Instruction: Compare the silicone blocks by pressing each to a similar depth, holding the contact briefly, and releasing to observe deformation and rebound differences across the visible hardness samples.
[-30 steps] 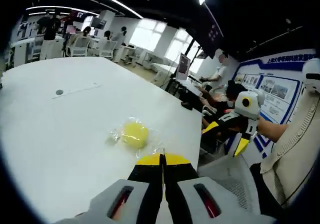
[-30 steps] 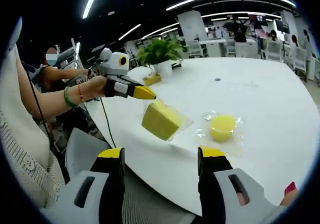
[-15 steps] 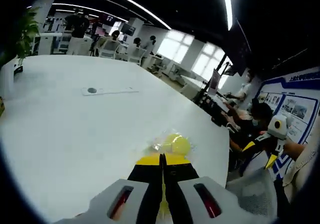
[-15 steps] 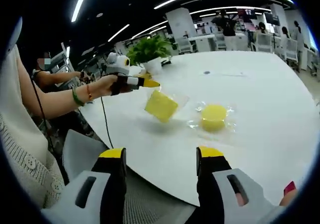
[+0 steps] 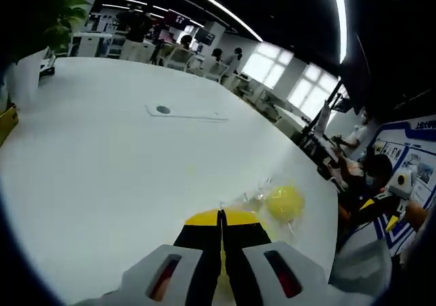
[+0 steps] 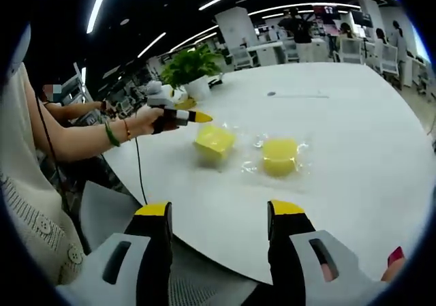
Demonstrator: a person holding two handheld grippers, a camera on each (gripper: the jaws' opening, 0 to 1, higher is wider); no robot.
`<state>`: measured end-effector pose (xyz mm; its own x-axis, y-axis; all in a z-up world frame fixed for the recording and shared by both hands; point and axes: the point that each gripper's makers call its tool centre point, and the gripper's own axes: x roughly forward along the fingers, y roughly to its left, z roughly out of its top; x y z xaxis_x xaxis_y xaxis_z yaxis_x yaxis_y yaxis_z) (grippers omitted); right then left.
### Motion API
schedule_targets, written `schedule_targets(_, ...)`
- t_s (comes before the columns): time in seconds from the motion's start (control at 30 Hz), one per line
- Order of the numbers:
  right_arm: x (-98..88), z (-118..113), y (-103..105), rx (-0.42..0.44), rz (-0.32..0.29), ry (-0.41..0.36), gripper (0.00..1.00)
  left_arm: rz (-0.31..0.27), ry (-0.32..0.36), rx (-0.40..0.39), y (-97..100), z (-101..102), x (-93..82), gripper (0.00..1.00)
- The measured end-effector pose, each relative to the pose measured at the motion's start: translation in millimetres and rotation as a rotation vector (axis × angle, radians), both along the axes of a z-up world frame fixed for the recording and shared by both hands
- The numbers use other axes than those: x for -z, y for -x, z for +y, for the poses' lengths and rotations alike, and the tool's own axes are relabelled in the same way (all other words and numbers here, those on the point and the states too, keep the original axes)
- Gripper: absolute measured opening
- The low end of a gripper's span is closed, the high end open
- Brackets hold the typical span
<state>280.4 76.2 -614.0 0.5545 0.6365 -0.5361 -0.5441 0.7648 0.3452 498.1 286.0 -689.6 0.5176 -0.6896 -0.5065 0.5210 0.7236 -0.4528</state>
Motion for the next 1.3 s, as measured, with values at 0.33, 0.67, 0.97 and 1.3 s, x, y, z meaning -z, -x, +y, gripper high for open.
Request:
schedule_targets(0.33, 10.7, 9, -3, -0.031, 0.028, -0.005, 0.51, -0.022, -0.169, 0.061, 10.9, 10, 30.8, 0.0)
schedule_targets(0.67, 8.4, 9, -3, -0.038, 0.023, -0.013, 0.5, -0.094, -0.233, 0.078, 6.9, 12, 28.4, 0.04)
schedule_targets(0.97, 2.6, 5, 1, -0.027, 0.003, -0.015, 0.5, -0.096, -0.265, 0.046, 6.8, 22, 23.5, 0.18)
schedule_targets(1.3, -11.0, 14, 1, -0.045, -0.042, -0.039, 0.51, -0.153, -0.272, 0.011, 30.6, 29, -5.5, 0.31)
